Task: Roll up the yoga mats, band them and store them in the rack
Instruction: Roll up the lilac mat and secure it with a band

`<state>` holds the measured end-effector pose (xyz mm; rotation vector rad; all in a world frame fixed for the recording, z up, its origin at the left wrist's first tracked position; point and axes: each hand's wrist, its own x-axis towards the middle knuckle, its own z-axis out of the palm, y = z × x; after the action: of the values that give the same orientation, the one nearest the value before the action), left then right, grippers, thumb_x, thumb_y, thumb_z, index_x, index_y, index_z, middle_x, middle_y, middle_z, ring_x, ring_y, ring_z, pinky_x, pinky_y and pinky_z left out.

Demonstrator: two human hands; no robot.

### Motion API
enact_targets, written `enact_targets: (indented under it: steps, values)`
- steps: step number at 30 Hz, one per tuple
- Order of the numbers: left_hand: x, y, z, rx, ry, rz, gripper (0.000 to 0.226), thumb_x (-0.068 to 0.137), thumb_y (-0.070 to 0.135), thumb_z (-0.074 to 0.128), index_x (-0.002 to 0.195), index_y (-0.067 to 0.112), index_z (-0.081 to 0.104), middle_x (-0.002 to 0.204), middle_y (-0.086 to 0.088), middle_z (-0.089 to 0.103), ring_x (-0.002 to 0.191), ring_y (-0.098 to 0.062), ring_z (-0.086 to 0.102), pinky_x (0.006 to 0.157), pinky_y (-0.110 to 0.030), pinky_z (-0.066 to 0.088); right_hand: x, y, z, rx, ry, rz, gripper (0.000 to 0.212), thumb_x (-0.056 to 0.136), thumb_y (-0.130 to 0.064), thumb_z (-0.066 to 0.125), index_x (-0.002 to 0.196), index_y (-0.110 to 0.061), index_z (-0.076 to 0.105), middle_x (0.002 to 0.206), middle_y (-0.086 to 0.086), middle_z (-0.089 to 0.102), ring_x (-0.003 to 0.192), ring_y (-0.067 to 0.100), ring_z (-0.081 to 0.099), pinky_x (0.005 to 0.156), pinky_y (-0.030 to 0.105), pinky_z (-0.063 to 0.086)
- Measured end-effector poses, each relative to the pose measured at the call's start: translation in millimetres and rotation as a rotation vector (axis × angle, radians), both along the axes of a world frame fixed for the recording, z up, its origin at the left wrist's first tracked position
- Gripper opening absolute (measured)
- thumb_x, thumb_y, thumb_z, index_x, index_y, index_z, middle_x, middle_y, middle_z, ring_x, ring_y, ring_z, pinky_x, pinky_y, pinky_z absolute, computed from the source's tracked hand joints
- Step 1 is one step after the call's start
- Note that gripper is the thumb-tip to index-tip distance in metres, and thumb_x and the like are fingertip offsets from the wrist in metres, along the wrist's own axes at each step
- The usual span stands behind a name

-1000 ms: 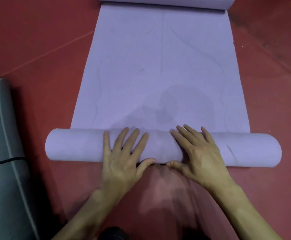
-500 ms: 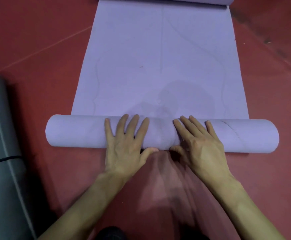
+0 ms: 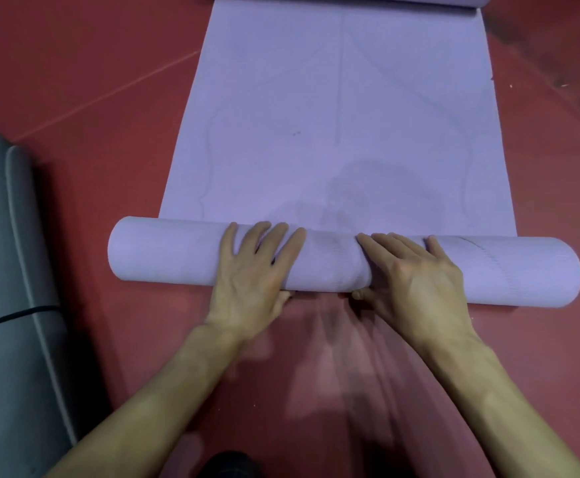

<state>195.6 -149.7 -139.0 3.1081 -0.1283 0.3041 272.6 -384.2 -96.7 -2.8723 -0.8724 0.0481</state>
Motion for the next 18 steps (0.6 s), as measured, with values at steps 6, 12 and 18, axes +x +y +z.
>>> enact_targets:
  steps: [6,12,18]
  values:
    - [-35.3,-13.0,18.2,-0.114,-0.014,-0.092,0.102,0.051,0.046,0.093,0.142,0.025,0.051,0.131,-0.002,0.066,0.117,-0.031,0.063,0.105,-0.057,0.047,-33.6,-24.0,29.3,-0.06,0.065,0.008,0.083,0.047,-0.043,0.097,0.124,-0.029,0.07,0.101,-0.011,0.074,0.083,0.023,0.07,0.074,0.039,0.052]
    - [-54.1,-20.2,6.3,-0.203,0.101,-0.125,0.103,0.043,0.057,0.09,0.138,0.026,0.062,0.128,0.004,0.066,0.114,-0.023,0.058,0.11,-0.049,0.039,-70.7,-44.7,10.9,-0.069,0.094,-0.001,0.098,0.048,-0.045,0.1,0.136,-0.017,0.066,0.133,0.001,0.07,0.121,0.027,0.069,0.095,0.054,0.056]
    - [-51.9,-20.2,8.6,-0.188,0.114,-0.155,0.101,0.076,0.087,0.057,0.153,0.022,0.05,0.152,-0.003,0.055,0.14,-0.027,0.048,0.118,-0.057,0.029,-91.5,-43.7,-6.4,0.124,0.064,0.008,0.068,0.092,-0.054,0.056,0.15,-0.019,0.056,0.156,0.0,0.052,0.148,0.019,0.044,0.119,0.052,0.032]
